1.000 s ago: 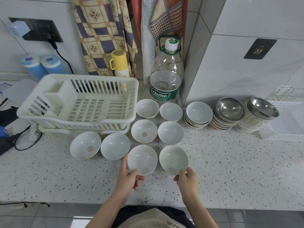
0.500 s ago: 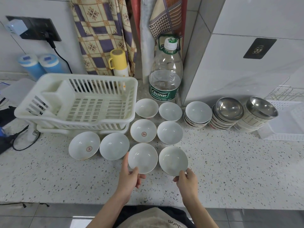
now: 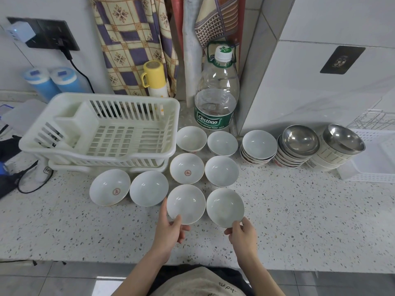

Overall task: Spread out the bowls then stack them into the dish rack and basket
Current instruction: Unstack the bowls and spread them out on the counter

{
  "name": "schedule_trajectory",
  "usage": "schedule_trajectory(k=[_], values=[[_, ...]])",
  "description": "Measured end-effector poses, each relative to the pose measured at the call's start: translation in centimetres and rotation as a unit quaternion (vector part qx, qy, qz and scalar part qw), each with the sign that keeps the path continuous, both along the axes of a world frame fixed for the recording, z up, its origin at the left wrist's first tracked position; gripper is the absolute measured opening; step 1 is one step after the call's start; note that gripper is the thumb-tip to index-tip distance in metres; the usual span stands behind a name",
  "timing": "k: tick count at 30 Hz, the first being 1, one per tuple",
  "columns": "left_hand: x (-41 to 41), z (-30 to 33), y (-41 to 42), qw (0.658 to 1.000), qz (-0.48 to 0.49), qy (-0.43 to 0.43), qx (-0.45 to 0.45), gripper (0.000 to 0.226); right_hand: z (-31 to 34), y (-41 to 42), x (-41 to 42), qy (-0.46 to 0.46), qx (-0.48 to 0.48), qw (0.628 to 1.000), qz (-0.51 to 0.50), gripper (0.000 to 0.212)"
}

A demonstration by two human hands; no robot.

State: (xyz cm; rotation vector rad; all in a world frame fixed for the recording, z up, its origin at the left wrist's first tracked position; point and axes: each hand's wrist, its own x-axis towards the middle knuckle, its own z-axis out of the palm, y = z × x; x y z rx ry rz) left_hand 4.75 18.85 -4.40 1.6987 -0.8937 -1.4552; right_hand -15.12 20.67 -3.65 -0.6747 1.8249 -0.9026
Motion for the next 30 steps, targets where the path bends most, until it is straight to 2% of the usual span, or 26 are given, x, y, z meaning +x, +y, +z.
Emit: schedule_trajectory(k=[24, 30], values=[[-0.73, 0.41, -0.35, 0.999, 0.017, 0.038, 0.017, 0.064, 0.15, -0.06, -0.22, -0.021, 0.006, 1.000, 0.017, 0.027], [-0.79, -0.23, -0.14, 0.998, 0.048, 0.034, 0.037, 0.054, 0.50, -0.11, -0.60, -0.026, 0.019, 0.998, 0.045, 0.026]])
